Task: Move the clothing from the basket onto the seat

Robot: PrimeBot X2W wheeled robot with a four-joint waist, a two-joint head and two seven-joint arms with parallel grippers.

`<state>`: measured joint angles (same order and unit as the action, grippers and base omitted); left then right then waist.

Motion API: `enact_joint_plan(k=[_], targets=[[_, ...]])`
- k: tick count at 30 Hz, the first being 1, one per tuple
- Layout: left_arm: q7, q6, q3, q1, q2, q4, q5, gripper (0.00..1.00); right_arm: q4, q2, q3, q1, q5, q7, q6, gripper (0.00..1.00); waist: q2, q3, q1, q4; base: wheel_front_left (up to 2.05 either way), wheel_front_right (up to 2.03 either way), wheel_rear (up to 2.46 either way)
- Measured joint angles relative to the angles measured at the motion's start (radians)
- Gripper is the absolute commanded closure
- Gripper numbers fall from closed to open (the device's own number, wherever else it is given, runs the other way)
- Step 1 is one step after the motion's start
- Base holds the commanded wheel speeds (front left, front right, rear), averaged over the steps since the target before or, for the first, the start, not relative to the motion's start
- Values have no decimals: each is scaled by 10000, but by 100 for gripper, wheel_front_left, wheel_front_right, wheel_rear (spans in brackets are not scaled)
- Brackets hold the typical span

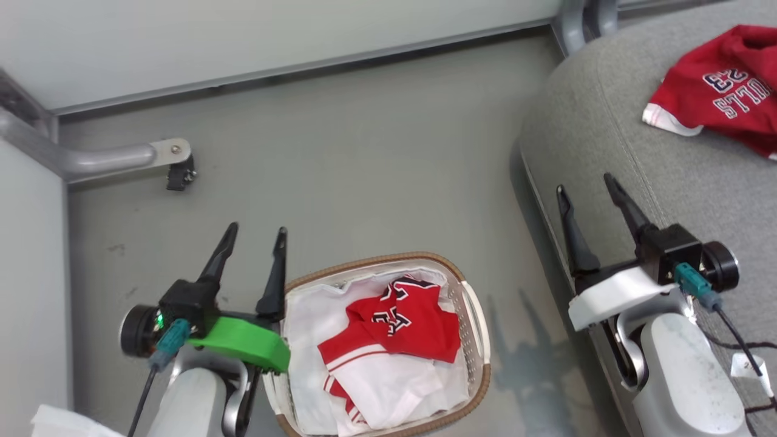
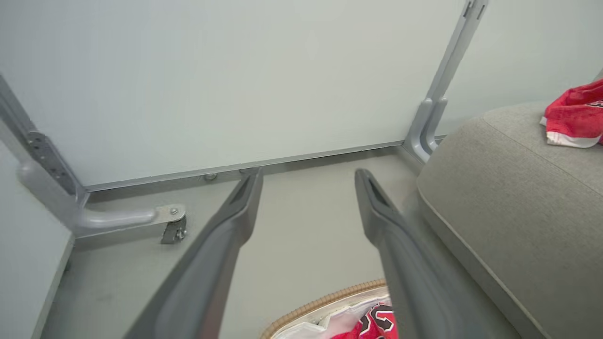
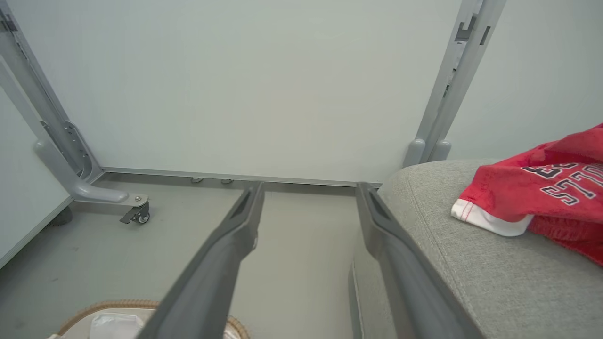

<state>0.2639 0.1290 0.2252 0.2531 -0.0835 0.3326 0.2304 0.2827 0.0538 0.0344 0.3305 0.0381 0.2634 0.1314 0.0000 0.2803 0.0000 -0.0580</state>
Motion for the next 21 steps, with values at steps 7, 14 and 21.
enact_joint_plan(k=[7, 14, 21], targets=[[0, 0, -1402, -798, 196, 104, -410, 0, 291, -23, -13, -763, 127, 0, 0, 0, 0, -658, 0, 471, 0, 0, 0], [0, 0, -1914, -1750, 314, 142, -445, 0, 554, -42, -334, -1420, 205, 0, 0, 0, 0, -1251, 0, 730, 0, 0, 0], [0, 0, -1768, -2440, 339, 412, -58, 0, 685, -48, -282, -1859, 466, 0, 0, 0, 0, -1617, -1, 757, 0, 0, 0]])
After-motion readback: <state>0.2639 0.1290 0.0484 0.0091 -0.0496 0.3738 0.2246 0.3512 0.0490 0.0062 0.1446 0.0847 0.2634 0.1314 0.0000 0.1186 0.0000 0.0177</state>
